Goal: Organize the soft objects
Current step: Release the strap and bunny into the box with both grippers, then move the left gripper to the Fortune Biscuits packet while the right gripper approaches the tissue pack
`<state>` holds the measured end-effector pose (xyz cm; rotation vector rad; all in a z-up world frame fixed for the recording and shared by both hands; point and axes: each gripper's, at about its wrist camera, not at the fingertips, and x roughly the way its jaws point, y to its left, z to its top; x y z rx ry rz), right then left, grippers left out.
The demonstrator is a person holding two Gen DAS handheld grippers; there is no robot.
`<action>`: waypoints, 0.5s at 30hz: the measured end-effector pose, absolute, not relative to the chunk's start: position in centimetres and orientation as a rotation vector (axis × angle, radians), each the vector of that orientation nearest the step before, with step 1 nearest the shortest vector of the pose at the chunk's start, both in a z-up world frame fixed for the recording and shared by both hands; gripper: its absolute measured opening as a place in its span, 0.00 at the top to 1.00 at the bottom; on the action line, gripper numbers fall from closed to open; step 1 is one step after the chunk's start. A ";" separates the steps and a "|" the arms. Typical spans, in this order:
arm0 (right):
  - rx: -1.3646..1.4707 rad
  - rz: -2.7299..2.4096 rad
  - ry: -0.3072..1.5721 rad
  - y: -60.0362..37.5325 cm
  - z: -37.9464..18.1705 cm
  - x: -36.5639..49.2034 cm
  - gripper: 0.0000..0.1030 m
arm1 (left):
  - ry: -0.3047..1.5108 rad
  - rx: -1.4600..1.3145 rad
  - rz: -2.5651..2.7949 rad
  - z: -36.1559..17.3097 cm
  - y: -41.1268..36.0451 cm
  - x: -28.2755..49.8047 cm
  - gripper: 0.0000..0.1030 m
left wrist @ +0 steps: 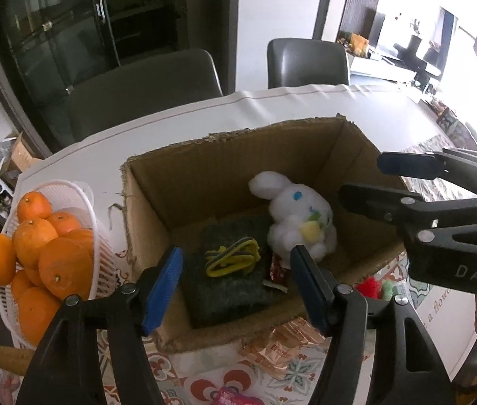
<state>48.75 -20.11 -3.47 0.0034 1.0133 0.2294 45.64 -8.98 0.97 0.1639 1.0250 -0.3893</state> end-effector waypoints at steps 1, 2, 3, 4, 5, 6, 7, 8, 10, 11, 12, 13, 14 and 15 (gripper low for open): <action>0.003 0.227 1.004 -20.2 -3.2 48.5 0.41 | 1.019 0.161 -0.386 1.3 -8.8 45.5 0.36; 0.005 0.224 0.998 -20.3 -2.9 48.2 0.41 | 1.011 0.157 -0.380 1.5 -8.7 45.2 0.36; 0.008 0.220 0.993 -20.4 -2.7 48.1 0.41 | 1.002 0.154 -0.372 1.8 -8.6 44.9 0.36; 0.012 0.216 0.987 -20.5 -2.5 47.9 0.41 | 0.995 0.153 -0.367 2.1 -8.6 44.6 0.35; 0.015 0.214 0.982 -20.5 -2.4 47.7 0.41 | 0.988 0.152 -0.364 2.3 -8.5 44.3 0.35; 0.012 0.211 0.977 -20.5 -2.2 47.3 0.41 | 0.984 0.153 -0.360 2.5 -8.6 44.0 0.35; 0.010 0.210 0.973 -20.7 -2.0 47.2 0.41 | 0.977 0.156 -0.350 2.8 -8.4 43.7 0.35; 0.008 0.208 0.969 -20.7 -1.9 46.9 0.41 | 0.970 0.159 -0.343 3.1 -8.4 43.4 0.35; 0.000 0.194 0.963 -20.7 -1.6 46.4 0.41 | 0.961 0.162 -0.336 3.6 -8.5 43.1 0.35; -0.001 0.189 0.960 -20.7 -1.5 46.1 0.41 | 0.960 0.162 -0.335 3.7 -8.5 42.9 0.35; -0.001 0.188 0.956 -20.8 -1.3 46.0 0.41 | 0.958 0.165 -0.336 4.0 -8.5 42.6 0.35; -0.004 0.181 0.949 -20.9 -1.1 45.6 0.41 | 0.956 0.166 -0.338 4.1 -8.5 42.3 0.35; -0.007 0.175 0.945 -20.9 -1.0 45.4 0.41 | 0.954 0.168 -0.339 4.3 -8.5 42.1 0.35; -0.009 0.169 0.942 -21.0 -0.7 45.0 0.41 | 0.952 0.172 -0.339 4.5 -8.6 41.7 0.35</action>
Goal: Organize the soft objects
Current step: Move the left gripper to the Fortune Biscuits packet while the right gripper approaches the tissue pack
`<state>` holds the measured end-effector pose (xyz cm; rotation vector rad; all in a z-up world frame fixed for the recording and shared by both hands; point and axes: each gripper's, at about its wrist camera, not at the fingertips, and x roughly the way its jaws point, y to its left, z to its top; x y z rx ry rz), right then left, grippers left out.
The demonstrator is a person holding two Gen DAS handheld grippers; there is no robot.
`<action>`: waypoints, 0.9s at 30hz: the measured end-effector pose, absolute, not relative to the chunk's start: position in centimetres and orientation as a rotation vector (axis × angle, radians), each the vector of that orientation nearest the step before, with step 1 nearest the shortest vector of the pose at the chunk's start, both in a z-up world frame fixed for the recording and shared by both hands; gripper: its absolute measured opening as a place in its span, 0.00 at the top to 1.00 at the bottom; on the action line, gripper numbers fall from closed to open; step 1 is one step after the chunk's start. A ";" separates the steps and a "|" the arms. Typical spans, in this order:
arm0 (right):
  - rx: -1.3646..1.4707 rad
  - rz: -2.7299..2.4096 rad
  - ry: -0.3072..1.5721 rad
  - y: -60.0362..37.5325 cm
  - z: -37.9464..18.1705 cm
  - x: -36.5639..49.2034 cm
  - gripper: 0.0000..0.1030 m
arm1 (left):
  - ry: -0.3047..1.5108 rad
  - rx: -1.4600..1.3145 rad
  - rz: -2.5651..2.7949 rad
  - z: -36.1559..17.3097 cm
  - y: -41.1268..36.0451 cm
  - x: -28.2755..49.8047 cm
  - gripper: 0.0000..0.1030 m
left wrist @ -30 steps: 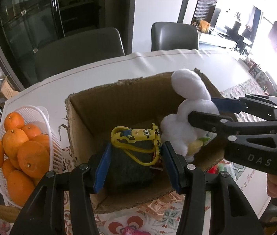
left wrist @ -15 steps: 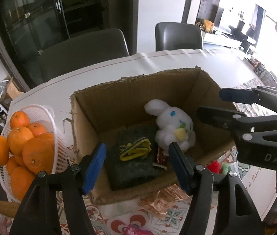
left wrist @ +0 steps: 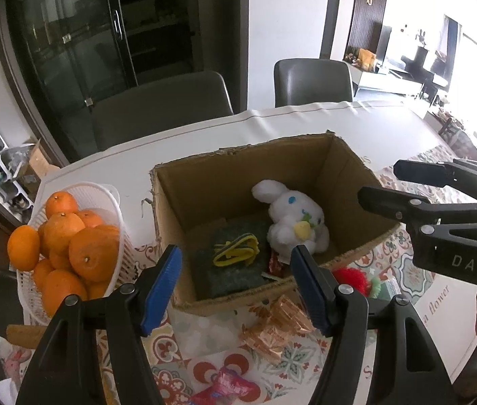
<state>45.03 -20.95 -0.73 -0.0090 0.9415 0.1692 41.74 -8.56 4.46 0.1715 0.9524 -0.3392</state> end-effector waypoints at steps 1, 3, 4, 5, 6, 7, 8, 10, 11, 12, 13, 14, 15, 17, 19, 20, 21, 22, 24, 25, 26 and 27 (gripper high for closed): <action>-0.008 0.167 0.939 -21.0 -0.5 44.7 0.41 | 0.951 0.173 -0.340 4.6 -8.6 41.5 0.35; -0.011 0.155 0.932 -21.2 -0.1 44.1 0.41 | 0.946 0.176 -0.340 4.9 -8.7 41.0 0.35; -0.015 0.151 0.926 -21.2 0.1 43.7 0.41 | 0.941 0.180 -0.338 5.1 -8.7 40.7 0.35; -0.020 0.146 0.923 -21.3 0.3 43.3 0.41 | 0.938 0.183 -0.338 5.2 -8.7 40.4 0.35; -0.022 0.141 0.919 -21.3 0.4 43.0 0.41 | 0.936 0.185 -0.339 5.3 -8.7 40.1 0.35; -0.022 0.139 0.918 -21.3 0.5 42.8 0.41 | 0.937 0.187 -0.340 5.4 -8.7 39.8 0.35; -0.022 0.140 0.918 -21.3 0.6 42.5 0.41 | 0.938 0.191 -0.342 5.4 -8.8 39.6 0.35; -0.025 0.137 0.918 -21.4 0.8 42.0 0.41 | 0.937 0.202 -0.343 5.5 -8.8 39.1 0.35; -0.028 0.138 0.919 -21.4 0.8 41.7 0.41 | 0.937 0.206 -0.343 5.5 -8.9 38.9 0.35; -0.029 0.138 0.919 -21.4 0.8 41.4 0.41 | 0.938 0.211 -0.344 5.5 -8.9 38.7 0.35; -0.029 0.138 0.920 -21.5 0.7 41.3 0.41 | 0.942 0.218 -0.346 5.5 -9.0 38.5 0.35; -0.028 0.136 0.924 -21.6 0.7 41.1 0.41 | 0.943 0.223 -0.347 5.4 -9.0 38.3 0.35; -0.030 0.132 0.929 -21.6 0.5 40.9 0.41 | 0.945 0.228 -0.347 5.4 -9.1 38.0 0.35; -0.030 0.127 0.938 -21.8 0.2 40.4 0.41 | 0.948 0.242 -0.350 5.2 -9.3 37.6 0.35; -0.033 0.127 0.945 -21.9 -0.1 40.0 0.41 | 0.953 0.251 -0.350 5.1 -9.5 37.2 0.35; -0.035 0.126 0.949 -21.9 -0.2 39.8 0.41 | 0.957 0.254 -0.352 5.0 -9.6 37.0 0.35; -0.037 0.127 0.952 -22.0 -0.3 39.7 0.41 | 0.961 0.256 -0.355 4.8 -9.6 36.8 0.35; -0.036 0.128 0.957 -22.1 -0.4 39.5 0.41 | 0.966 0.259 -0.358 4.7 -9.7 36.5 0.35; -0.034 0.126 0.964 -22.3 -0.7 39.1 0.41 | 0.973 0.265 -0.362 4.5 -9.9 36.1 0.35; -0.033 0.123 0.967 -22.4 -0.8 38.9 0.41 | 0.979 0.271 -0.366 4.3 -10.1 35.9 0.35; -0.031 0.120 0.970 -22.5 -0.9 38.6 0.41 | 0.983 0.274 -0.368 4.2 -10.2 35.8 0.35; -0.029 0.115 0.974 -22.7 -1.1 38.4 0.41 | 0.987 0.279 -0.369 4.0 -10.4 35.7 0.35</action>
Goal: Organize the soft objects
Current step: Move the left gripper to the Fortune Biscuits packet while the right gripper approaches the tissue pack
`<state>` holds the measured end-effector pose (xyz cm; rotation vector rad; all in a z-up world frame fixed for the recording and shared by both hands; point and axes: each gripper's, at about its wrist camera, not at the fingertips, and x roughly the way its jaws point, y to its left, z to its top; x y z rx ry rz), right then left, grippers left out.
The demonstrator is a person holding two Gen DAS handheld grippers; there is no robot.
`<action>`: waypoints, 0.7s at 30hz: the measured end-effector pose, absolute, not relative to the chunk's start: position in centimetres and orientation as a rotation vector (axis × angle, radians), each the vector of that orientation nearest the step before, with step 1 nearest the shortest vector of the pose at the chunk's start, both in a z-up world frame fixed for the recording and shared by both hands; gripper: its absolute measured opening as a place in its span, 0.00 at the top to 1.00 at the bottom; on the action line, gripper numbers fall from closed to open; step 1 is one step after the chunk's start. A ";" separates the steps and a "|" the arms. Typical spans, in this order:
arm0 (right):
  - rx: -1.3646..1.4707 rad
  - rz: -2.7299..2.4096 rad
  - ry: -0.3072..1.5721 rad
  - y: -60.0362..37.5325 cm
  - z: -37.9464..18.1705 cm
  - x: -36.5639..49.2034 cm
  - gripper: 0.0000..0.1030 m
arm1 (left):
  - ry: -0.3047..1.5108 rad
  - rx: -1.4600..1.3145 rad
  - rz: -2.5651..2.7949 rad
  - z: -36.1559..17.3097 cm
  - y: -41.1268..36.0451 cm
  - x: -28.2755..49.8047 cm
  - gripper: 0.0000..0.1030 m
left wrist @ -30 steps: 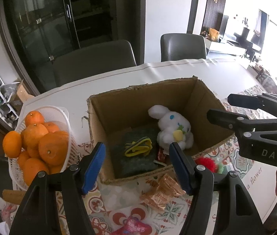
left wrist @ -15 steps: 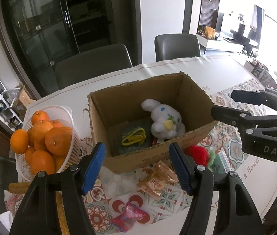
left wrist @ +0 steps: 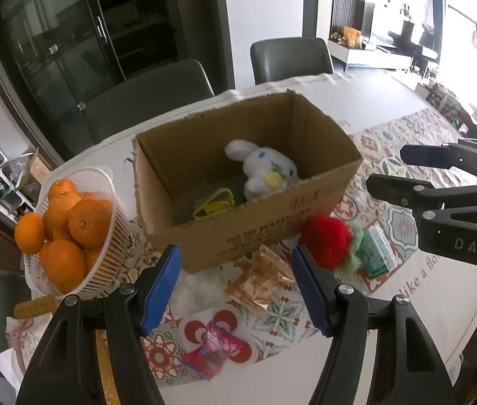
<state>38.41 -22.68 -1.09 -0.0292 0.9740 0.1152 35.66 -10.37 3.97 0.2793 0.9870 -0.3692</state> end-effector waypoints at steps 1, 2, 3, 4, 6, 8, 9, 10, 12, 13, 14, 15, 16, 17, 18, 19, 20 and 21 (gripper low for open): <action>-0.029 0.112 0.978 -22.8 -1.3 38.2 0.41 | 0.993 0.287 -0.372 3.7 -10.6 35.5 0.35; -0.028 0.107 0.984 -23.0 -1.5 37.9 0.41 | 0.999 0.291 -0.373 3.5 -10.8 35.4 0.35; -0.028 0.102 0.988 -23.1 -1.7 37.8 0.41 | 1.005 0.296 -0.376 3.3 -11.0 35.3 0.35; -0.028 0.096 0.996 -23.3 -2.0 37.6 0.41 | 1.011 0.299 -0.379 3.0 -11.1 35.2 0.35; -0.018 0.087 1.010 -23.8 -2.6 37.3 0.41 | 1.023 0.310 -0.382 2.6 -11.5 35.1 0.35; -0.013 0.080 1.024 -24.1 -3.1 37.1 0.41 | 1.034 0.323 -0.387 2.2 -11.9 35.1 0.35; -0.009 0.073 1.035 -24.3 -3.5 37.0 0.41 | 1.040 0.332 -0.388 1.9 -12.1 35.0 0.35; -0.006 0.065 1.043 -24.6 -3.8 37.0 0.41 | 1.048 0.342 -0.387 1.5 -12.3 35.1 0.35; -0.005 0.045 1.065 -25.0 -4.4 36.9 0.41 | 1.062 0.358 -0.393 0.9 -12.7 35.2 0.35; -0.005 0.040 1.072 -25.1 -4.6 36.9 0.41 | 1.075 0.366 -0.395 0.4 -12.9 35.3 0.35; -0.007 0.033 1.085 -25.3 -5.0 36.8 0.41 | 1.084 0.373 -0.396 0.1 -13.0 35.4 0.35; -0.010 0.025 1.095 -25.4 -5.2 36.8 0.41 | 1.092 0.380 -0.396 -0.3 -13.2 35.5 0.35; -0.016 0.016 1.105 -25.5 -5.5 36.8 0.41 | 1.100 0.391 -0.396 -0.7 -13.3 35.6 0.35; -0.024 0.008 1.115 -25.5 -5.7 36.8 0.41 | 1.106 0.400 -0.396 -1.0 -13.4 35.6 0.35; -0.033 0.000 1.127 -25.6 -5.9 36.8 0.41 | 1.113 0.411 -0.398 -1.3 -13.5 35.6 0.35; -0.039 -0.005 1.137 -25.6 -6.2 36.8 0.41 | 1.124 0.425 -0.401 -1.8 -13.7 35.7 0.35; -0.046 -0.009 1.150 -25.6 -6.5 36.8 0.41 | 1.134 0.436 -0.401 -2.2 -13.9 35.7 0.35; -0.050 -0.014 1.157 -25.7 -6.7 36.8 0.41 | 1.144 0.448 -0.400 -2.6 -14.0 35.8 0.35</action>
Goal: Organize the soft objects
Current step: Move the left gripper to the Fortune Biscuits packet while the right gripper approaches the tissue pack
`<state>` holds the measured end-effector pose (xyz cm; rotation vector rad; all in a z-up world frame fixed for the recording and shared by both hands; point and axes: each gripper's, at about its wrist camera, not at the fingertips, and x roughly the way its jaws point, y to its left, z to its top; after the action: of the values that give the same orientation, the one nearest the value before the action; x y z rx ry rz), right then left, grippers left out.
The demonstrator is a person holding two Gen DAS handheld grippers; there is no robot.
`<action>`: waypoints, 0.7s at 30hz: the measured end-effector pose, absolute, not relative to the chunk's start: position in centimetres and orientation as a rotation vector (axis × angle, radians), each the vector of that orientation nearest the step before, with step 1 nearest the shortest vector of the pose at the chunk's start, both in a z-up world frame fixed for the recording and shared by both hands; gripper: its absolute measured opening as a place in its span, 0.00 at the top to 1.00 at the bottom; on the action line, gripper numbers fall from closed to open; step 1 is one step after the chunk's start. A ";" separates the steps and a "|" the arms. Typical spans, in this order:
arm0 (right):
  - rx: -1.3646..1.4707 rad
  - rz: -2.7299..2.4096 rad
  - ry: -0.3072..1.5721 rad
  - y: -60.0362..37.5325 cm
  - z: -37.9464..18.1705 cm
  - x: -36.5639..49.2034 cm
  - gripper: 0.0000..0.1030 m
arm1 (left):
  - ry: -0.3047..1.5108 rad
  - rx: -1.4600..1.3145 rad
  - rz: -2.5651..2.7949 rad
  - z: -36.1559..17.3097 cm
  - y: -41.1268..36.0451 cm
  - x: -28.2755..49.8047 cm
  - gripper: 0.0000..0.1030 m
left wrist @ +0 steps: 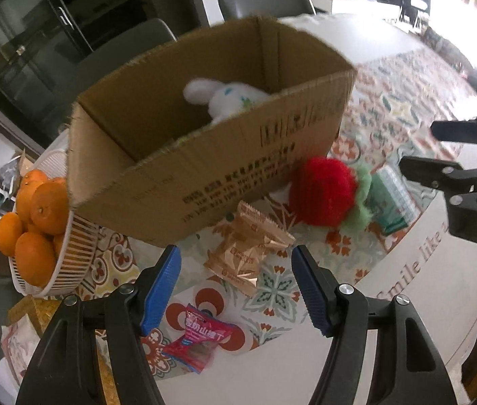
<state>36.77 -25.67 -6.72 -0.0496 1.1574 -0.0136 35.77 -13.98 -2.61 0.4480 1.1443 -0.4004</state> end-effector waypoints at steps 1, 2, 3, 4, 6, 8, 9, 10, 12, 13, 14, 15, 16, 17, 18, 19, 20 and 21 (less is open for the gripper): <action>-0.053 -0.020 1.167 -25.7 -7.0 36.8 0.41 | 1.155 0.466 -0.401 -3.1 -14.2 35.9 0.35; -0.055 -0.025 1.180 -25.8 -7.4 36.8 0.41 | 1.164 0.485 -0.401 -3.5 -14.3 35.9 0.35; -0.055 -0.027 1.189 -25.8 -7.7 36.8 0.41 | 1.171 0.502 -0.399 -3.8 -14.4 36.0 0.35; -0.059 -0.031 1.204 -25.8 -8.2 36.9 0.41 | 1.181 0.527 -0.397 -4.3 -14.6 36.1 0.35; -0.071 -0.045 1.228 -25.9 -8.9 37.0 0.41 | 1.196 0.559 -0.401 -4.8 -14.9 36.3 0.35; -0.078 -0.053 1.247 -26.0 -9.5 37.1 0.41 | 1.204 0.585 -0.403 -5.2 -15.2 36.4 0.35; -0.079 -0.058 1.262 -26.1 -9.9 37.2 0.41 | 1.207 0.604 -0.411 -5.5 -15.4 36.5 0.35; -0.076 -0.058 1.269 -26.1 -10.1 37.2 0.41 | 1.209 0.616 -0.417 -5.6 -15.5 36.6 0.35; -0.068 -0.063 1.290 -26.3 -10.6 37.3 0.41 | 1.222 0.633 -0.423 -6.1 -15.8 36.8 0.35; -0.065 -0.065 1.300 -26.4 -10.9 37.4 0.41 | 1.230 0.644 -0.428 -6.5 -15.9 36.9 0.35; -0.063 -0.066 1.312 -26.4 -11.2 37.4 0.41 | 1.236 0.651 -0.432 -6.8 -16.1 37.1 0.35; -0.061 -0.067 1.329 -26.4 -11.6 37.5 0.41 | 1.250 0.659 -0.437 -7.2 -16.2 37.3 0.35; -0.060 -0.068 1.341 -26.5 -12.0 37.5 0.41 | 1.261 0.666 -0.443 -7.6 -16.2 37.5 0.35; -0.059 -0.070 1.349 -26.5 -12.2 37.5 0.41 | 1.266 0.674 -0.445 -7.9 -16.3 37.5 0.35; -0.061 -0.074 1.361 -26.5 -12.6 37.6 0.41 | 1.273 0.687 -0.448 -8.4 -16.4 37.6 0.35; -0.063 -0.075 1.366 -26.5 -12.8 37.6 0.41 | 1.277 0.695 -0.449 -8.9 -16.6 37.8 0.35; -0.063 -0.076 1.373 -26.5 -13.2 37.6 0.41 | 1.282 0.703 -0.449 -9.3 -16.7 37.8 0.35; -0.060 -0.076 1.377 -26.5 -13.4 37.6 0.41 | 1.288 0.711 -0.450 -9.7 -16.9 37.9 0.35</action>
<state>37.63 -26.47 -13.41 -0.0602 1.3770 -0.0756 37.86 -16.89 -9.70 0.7113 1.2878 -0.4500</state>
